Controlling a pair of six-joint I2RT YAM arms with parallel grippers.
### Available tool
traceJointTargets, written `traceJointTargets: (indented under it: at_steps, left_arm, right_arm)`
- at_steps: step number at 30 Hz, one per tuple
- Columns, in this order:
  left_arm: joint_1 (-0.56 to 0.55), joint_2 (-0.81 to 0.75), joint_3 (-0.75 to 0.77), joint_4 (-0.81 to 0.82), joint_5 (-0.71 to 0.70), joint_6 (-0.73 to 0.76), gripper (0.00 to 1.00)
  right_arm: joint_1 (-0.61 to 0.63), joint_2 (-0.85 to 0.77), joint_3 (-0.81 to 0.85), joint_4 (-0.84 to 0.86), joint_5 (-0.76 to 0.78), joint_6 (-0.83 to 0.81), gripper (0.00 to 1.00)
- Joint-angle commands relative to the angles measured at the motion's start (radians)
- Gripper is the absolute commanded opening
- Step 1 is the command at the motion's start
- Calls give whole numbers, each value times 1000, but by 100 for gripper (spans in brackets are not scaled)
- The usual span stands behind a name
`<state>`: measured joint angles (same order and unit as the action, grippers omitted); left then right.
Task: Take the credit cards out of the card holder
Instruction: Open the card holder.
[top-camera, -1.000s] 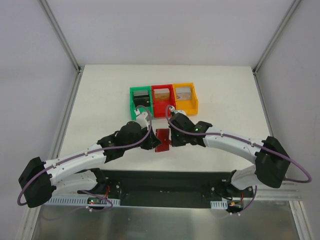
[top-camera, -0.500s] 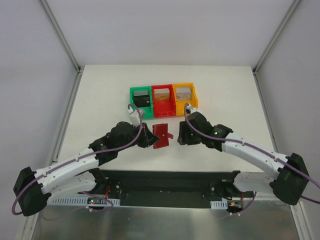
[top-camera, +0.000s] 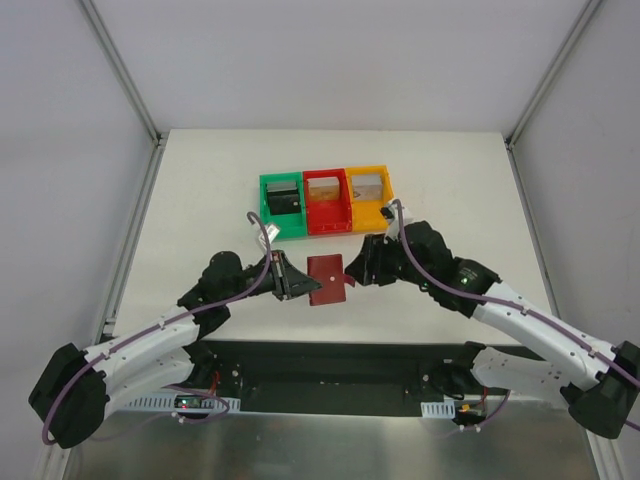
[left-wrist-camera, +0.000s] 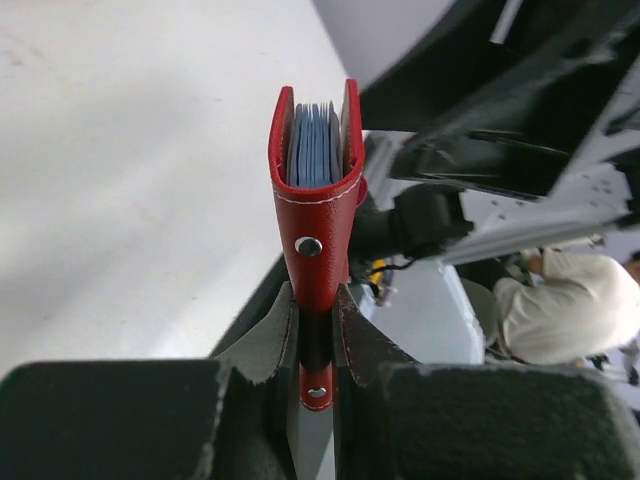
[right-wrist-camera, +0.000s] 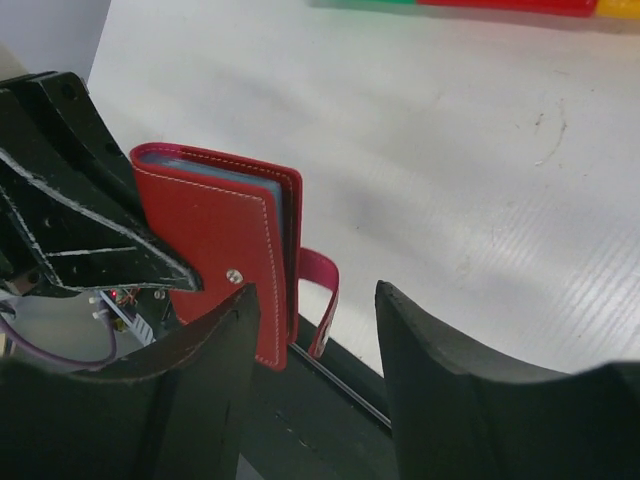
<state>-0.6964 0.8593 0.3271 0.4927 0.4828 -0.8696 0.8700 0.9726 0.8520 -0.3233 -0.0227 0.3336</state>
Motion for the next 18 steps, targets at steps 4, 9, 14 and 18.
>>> traceJointTargets:
  at_steps: [4,9,14,18]
  left_arm:
    - [12,6,-48,435,198,-158,0]
    - [34,29,-86,561,224,-224,0]
    - [64,82,-114,717,263,-307,0]
    - [66,145,-115,825,290,-364,0]
  right_arm:
    - [-8,0,-63,101,-83,4,50]
    - [-19,-29,-99,127,-98,18,50]
    - [-40,-71,-145,181,-150,42,50]
    - [-54,-84,-174,240,-200,68,52]
